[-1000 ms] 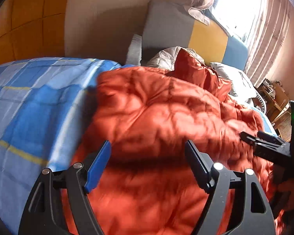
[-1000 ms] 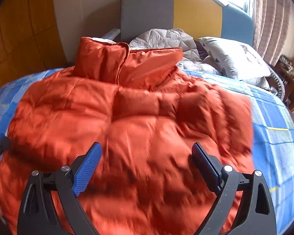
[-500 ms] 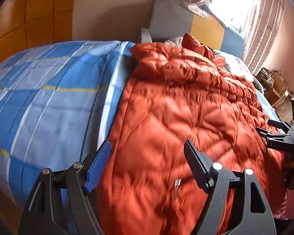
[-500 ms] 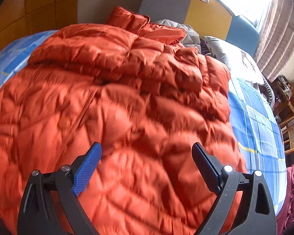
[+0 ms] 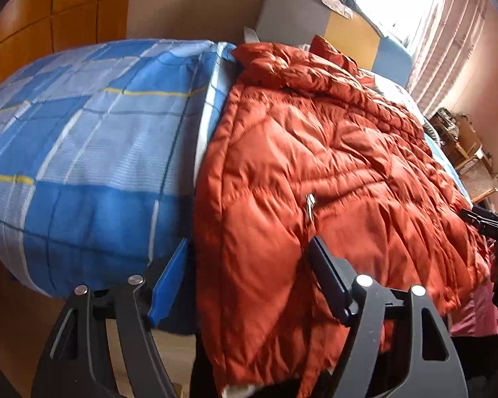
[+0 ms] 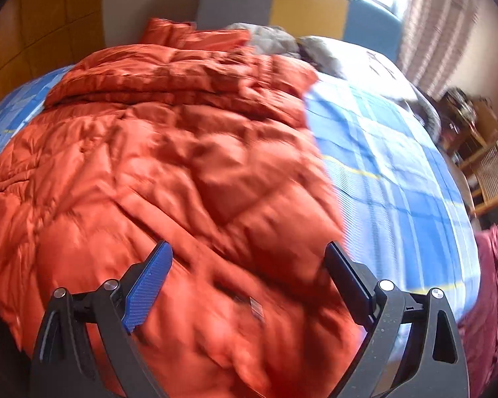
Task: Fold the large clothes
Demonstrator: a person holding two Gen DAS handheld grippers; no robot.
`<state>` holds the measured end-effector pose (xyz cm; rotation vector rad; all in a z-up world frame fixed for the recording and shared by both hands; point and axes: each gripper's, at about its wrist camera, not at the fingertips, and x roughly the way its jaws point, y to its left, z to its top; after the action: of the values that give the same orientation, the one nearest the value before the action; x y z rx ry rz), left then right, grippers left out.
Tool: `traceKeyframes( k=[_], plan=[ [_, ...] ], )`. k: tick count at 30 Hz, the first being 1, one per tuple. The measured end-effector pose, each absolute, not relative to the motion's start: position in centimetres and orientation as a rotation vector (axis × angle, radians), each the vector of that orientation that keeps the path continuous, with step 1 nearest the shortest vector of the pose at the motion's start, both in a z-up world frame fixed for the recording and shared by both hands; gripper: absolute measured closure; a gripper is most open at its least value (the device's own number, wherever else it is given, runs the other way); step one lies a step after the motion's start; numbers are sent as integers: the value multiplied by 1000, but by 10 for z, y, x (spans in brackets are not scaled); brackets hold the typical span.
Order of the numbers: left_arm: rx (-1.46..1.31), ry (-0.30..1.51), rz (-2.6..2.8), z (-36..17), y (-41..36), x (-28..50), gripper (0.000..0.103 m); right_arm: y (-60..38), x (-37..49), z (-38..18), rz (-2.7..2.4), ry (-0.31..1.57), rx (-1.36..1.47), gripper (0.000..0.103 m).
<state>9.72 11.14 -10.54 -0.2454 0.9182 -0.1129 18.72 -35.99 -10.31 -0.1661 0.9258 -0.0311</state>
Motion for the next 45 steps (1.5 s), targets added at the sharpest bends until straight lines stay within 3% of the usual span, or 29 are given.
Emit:
traceKeyframes(
  k=[3,9,11,14,17,20,37,45],
  plan=[
    [-272,937,-130,-108,113,93,37,-390,171,-104,-72,949,-101,10],
    [-296,962,-136,-109,115,90,56,-426,154,-122,-69,1026,49,11],
    [-287,942,-139,-105,115,87,75,-431,151,-129,-42,1046,108,20],
    [-257,914,-152,-98,113,83,88,-432,149,-134,25,1060,193,47],
    [-242,898,-165,-91,113,81,95,-423,148,-133,66,1058,181,73],
    [-245,887,-186,-82,116,76,97,-417,146,-122,98,1055,173,88],
    [-342,885,-298,-44,152,2,97,-406,89,-77,224,1147,2,93],
    [-441,789,-386,-17,168,8,97,-405,90,-32,263,1025,14,94]
  ],
)
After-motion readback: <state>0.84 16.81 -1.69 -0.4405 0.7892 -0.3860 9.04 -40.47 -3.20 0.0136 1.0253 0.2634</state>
